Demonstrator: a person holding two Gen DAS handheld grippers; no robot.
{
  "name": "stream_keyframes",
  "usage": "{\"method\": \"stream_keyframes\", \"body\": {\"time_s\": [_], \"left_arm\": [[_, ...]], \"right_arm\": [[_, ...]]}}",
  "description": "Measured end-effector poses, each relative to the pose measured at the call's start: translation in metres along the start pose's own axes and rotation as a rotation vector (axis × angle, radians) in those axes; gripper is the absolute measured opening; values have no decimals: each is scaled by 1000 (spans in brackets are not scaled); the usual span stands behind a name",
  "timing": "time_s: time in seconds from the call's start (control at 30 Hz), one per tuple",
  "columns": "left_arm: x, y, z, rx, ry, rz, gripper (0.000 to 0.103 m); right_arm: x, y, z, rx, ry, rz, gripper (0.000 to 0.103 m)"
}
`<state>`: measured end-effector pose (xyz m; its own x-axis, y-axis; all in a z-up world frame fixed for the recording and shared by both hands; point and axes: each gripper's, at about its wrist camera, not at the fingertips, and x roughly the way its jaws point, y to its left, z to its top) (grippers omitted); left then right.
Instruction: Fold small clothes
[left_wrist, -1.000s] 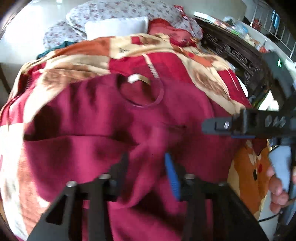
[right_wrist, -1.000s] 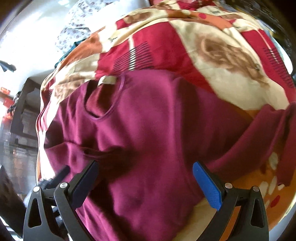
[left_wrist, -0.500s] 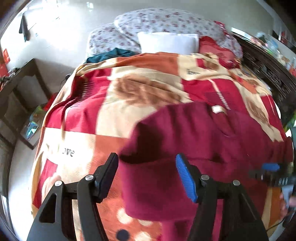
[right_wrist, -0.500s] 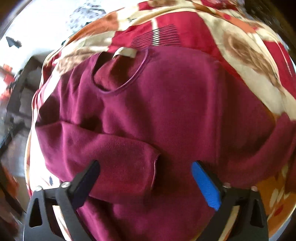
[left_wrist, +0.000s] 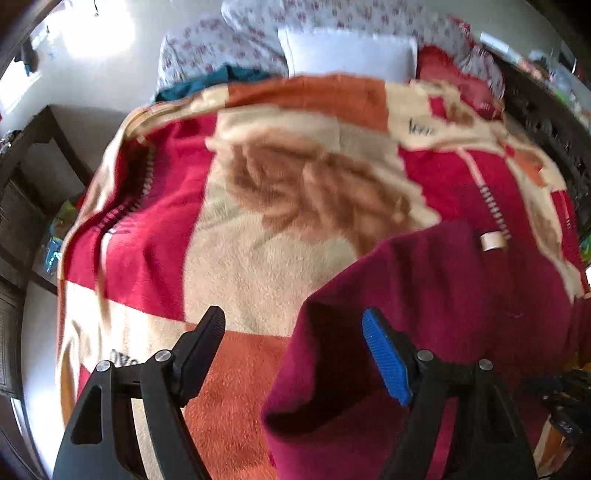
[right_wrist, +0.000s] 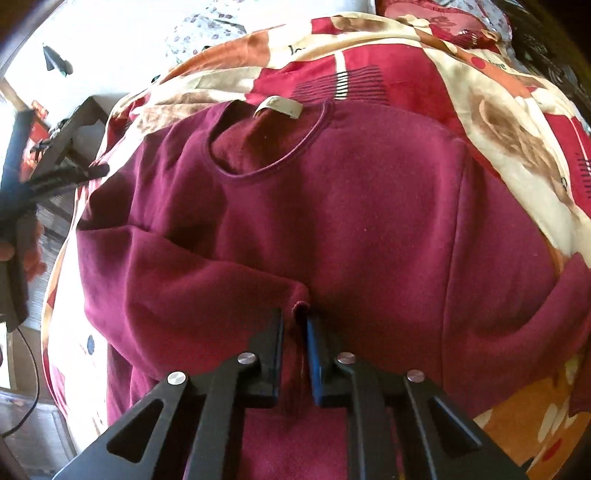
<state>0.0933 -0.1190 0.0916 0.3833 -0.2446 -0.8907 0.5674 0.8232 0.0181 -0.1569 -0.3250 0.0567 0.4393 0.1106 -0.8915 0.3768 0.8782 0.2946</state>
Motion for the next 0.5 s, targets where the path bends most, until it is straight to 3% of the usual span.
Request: {"method": "stream_keyframes", "body": {"time_s": [0.07,0.2,0.23,0.27,0.33,0.4,0.47,0.5], "left_arm": [[12,1,1,-4,27,-10,76],[24,0,0,0,59,-21,66],[28,0,0,2,69,-25,64],[29,-1,-1,4,75,-27,61],[34,-2,-2,4,90,-29,52],[38,-3,-2,-1,115,-50,24],[37,-3,1,-14,129,-67,8],[35,-2,3,-21,131,-68,7]], "right_arm": [[4,-2,0,27,0,24,31],[7,4,2,6,-18,19,34],[9,8,2,-17,-22,8,29],[11,12,3,-38,-22,-6,13],[9,15,5,-55,-29,-14,8],[-4,12,8,-25,-52,19,7],[-27,7,14,6,-101,42,7],[-37,5,17,10,-118,45,7]]}}
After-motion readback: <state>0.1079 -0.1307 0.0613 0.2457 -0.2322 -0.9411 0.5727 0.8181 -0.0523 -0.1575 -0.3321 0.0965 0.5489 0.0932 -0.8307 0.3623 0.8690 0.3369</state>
